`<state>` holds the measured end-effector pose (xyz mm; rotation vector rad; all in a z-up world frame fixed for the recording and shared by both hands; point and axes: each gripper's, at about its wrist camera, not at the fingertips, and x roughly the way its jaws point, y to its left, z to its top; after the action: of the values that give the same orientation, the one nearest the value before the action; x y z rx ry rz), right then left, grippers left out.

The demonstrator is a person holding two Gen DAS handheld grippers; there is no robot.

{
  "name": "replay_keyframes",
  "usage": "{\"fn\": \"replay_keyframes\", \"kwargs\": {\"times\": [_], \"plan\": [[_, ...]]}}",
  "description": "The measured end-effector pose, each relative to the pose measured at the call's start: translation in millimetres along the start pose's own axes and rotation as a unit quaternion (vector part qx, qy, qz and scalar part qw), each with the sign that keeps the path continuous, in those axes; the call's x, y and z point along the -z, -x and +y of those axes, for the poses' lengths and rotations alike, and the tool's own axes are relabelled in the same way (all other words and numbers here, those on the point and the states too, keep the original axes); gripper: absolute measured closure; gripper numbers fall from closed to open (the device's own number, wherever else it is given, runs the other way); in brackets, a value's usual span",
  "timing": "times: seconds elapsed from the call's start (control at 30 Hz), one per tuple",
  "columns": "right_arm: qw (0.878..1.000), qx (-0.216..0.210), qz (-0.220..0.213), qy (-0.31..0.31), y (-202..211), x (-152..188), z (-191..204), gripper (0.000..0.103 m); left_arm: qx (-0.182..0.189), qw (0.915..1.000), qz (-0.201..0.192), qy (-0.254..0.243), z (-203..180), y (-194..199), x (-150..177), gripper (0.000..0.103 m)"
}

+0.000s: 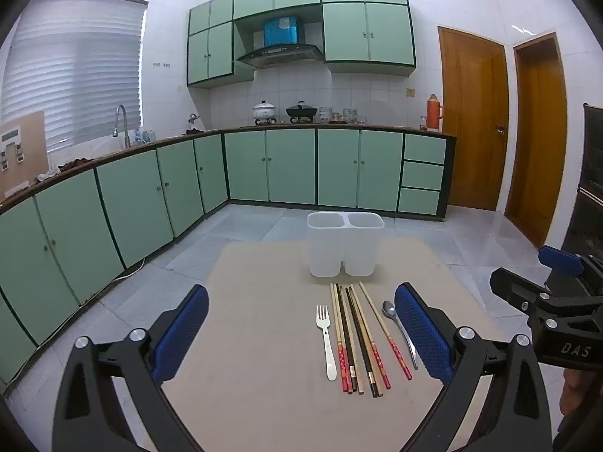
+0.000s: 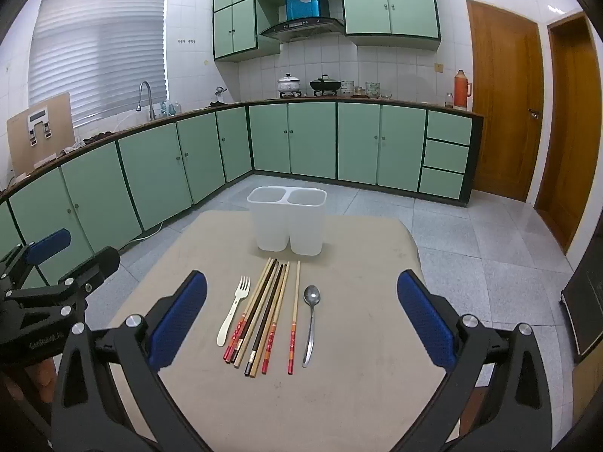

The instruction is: Organize utensils

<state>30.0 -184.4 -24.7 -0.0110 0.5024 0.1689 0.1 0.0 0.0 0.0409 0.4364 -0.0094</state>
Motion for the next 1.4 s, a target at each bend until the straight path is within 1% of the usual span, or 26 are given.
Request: {"fn": "replay_keyframes", "kwargs": {"times": [0.27,0.33,1.07,1.13,1.4], "plan": [[1.000,-0.001,0.001,0.000,0,0,0,0.005,0.000,1.0000,-0.003,0.005,2,1,0,0.006],[1.000,-0.001,0.001,-0.001,0,0,0,0.005,0.000,1.0000,-0.001,0.005,-5,3,1,0.006],[1.000,-0.001,0.000,-0.002,-1,0,0,0.005,0.000,1.0000,-0.001,0.002,-13,7,0,0.006],[1.000,-0.001,0.000,-0.002,-1,0,0,0.005,-0.004,1.0000,-0.002,0.004,1,-2,2,0.006],[1.000,-0.002,0.000,-0.002,0,0,-1,0.005,-0.005,1.0000,-0.002,0.004,2,-3,2,0.006]]}}
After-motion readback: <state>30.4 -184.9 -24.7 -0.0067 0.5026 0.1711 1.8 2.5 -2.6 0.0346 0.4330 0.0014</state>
